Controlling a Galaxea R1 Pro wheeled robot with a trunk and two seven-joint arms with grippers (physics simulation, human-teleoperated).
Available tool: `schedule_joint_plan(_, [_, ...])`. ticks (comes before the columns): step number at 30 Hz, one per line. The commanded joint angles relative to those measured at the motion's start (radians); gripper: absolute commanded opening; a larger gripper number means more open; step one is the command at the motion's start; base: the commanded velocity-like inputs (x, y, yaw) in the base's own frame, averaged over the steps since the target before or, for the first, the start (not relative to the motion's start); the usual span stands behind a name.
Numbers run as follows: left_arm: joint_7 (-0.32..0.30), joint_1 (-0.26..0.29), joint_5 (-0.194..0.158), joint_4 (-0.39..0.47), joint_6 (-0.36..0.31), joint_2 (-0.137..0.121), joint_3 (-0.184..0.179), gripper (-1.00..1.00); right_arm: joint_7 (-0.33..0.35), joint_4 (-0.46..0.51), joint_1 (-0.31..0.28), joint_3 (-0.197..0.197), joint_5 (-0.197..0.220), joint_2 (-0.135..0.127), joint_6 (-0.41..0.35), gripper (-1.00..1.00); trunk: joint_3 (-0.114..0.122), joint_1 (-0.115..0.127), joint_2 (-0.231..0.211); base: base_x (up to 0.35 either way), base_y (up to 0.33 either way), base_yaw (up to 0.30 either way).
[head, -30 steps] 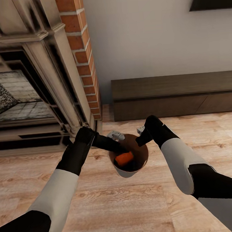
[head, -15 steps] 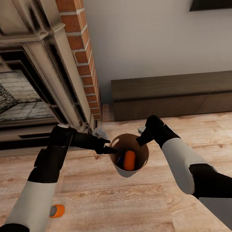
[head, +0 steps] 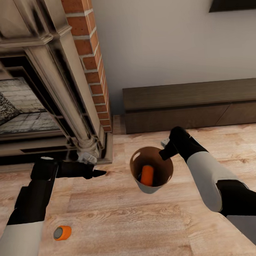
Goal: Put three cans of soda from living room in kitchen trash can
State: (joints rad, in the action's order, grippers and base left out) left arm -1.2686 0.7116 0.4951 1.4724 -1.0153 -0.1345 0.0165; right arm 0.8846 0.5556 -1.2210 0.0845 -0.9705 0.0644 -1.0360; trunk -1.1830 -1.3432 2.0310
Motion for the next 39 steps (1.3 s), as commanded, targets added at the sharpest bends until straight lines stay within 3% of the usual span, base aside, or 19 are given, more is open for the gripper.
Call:
schedule_joint_plan(1, [0.051, -0.024, 0.001, -0.001, 0.007, 0.0, 0.001, 1.0, 0.003, 0.0, 0.0, 0.002, 0.028, -0.012, -0.011, -1.0, 0.0, 0.0, 0.0, 0.0, 0.0, 0.0])
schedule_joint_plan(3, [0.094, -0.045, 0.003, -0.001, 0.013, 0.0, 0.001, 1.0, 0.003, 0.0, 0.0, 0.005, 0.029, -0.027, -0.011, -1.0, 0.0, 0.0, 0.0, 0.0, 0.0, 0.0])
schedule_joint_plan(6, [0.176, -0.1, 0.004, 0.0, 0.042, 0.0, 0.003, 1.0, 0.004, 0.0, 0.004, 0.054, 0.03, -0.058, -0.011, -1.0, 0.0, 0.0, 0.0, 0.0, 0.0, 0.0])
schedule_joint_plan(10, [0.216, -0.142, 0.004, 0.001, 0.096, 0.001, 0.025, 1.0, 0.004, 0.0, 0.015, 0.09, 0.026, -0.081, -0.011, -1.0, 0.0, 0.0, 0.0, -0.005, 0.0, 0.0])
schedule_joint_plan(15, [0.236, -0.165, -0.002, 0.001, 0.155, 0.008, 0.153, 1.0, -0.002, 0.019, 0.057, 0.104, 0.023, -0.111, -0.011, -1.0, 0.0, 0.0, 0.0, -0.198, 0.0, 0.0])
schedule_joint_plan(17, [0.24, -0.167, -0.004, 0.0, 0.174, 0.011, 0.176, 1.0, -0.009, 0.071, 0.103, 0.108, 0.023, -0.114, -0.011, -1.0, 0.0, 0.0, 0.0, -0.294, 0.027, 0.0])
schedule_joint_plan(23, [0.253, -0.168, -0.005, -0.007, 0.222, 0.013, 0.193, 1.0, -0.013, 0.147, 0.172, 0.106, 0.024, -0.113, -0.011, -1.0, 0.0, 0.0, 0.0, -0.312, 0.096, 0.0])
schedule_joint_plan(25, [0.26, -0.169, -0.005, -0.007, 0.228, 0.013, 0.198, 1.0, -0.013, 0.155, 0.18, 0.106, 0.024, -0.113, -0.011, -1.0, 0.0, 0.0, 0.0, -0.296, 0.112, 0.0])
schedule_joint_plan(31, [0.264, -0.169, -0.004, -0.011, 0.232, 0.013, 0.26, 1.0, -0.013, 0.159, 0.184, 0.106, 0.024, -0.113, -0.011, -1.0, 0.0, 0.0, 0.0, -0.207, 0.108, 0.0])
schedule_joint_plan(39, [0.268, -0.169, -0.003, -0.033, 0.238, 0.014, 0.272, 1.0, -0.014, 0.159, 0.184, 0.102, 0.024, -0.105, -0.011, -1.0, 0.0, 0.0, 0.0, -0.063, 0.279, 0.0])
